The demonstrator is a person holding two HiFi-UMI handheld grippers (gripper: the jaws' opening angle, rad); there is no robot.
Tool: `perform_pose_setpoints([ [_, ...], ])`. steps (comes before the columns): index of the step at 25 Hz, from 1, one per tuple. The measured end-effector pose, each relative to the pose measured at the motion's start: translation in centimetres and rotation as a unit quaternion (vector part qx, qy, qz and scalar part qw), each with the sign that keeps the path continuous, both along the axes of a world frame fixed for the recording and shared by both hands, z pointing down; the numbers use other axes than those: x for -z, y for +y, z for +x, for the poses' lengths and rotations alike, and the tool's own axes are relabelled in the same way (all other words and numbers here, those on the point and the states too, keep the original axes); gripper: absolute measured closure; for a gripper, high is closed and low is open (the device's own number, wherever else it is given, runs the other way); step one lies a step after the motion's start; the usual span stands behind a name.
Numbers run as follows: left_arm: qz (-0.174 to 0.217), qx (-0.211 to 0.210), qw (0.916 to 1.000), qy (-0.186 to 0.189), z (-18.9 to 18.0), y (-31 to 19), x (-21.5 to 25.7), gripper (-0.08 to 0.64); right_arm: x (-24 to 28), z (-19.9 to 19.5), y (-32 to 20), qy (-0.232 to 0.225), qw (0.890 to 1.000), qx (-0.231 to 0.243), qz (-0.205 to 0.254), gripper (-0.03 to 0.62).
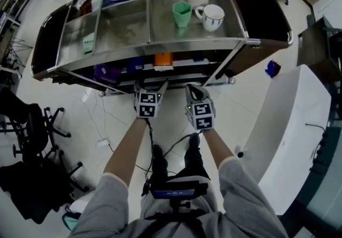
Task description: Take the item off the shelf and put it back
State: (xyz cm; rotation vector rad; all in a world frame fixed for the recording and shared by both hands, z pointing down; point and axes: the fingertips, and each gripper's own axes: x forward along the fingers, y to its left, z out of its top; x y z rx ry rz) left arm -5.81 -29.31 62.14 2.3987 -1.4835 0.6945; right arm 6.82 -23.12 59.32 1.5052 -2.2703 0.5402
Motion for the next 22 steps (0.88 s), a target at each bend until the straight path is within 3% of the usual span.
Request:
perform_pose_setpoints([
  [11, 0.014, 0.037, 0.9984, 0.041, -6.6, 9.3, 6.9, 0.543, 4.2, 0.1, 5.4, 0.015, 1.000, -0.018, 0.021, 0.583],
  [22, 0.023, 0.069, 0.9957, 0.057, -13.0, 17.4, 10.5, 0.552, 6.1, 1.7, 11.6, 0.012, 0.999, -0.038, 0.025, 0.583],
])
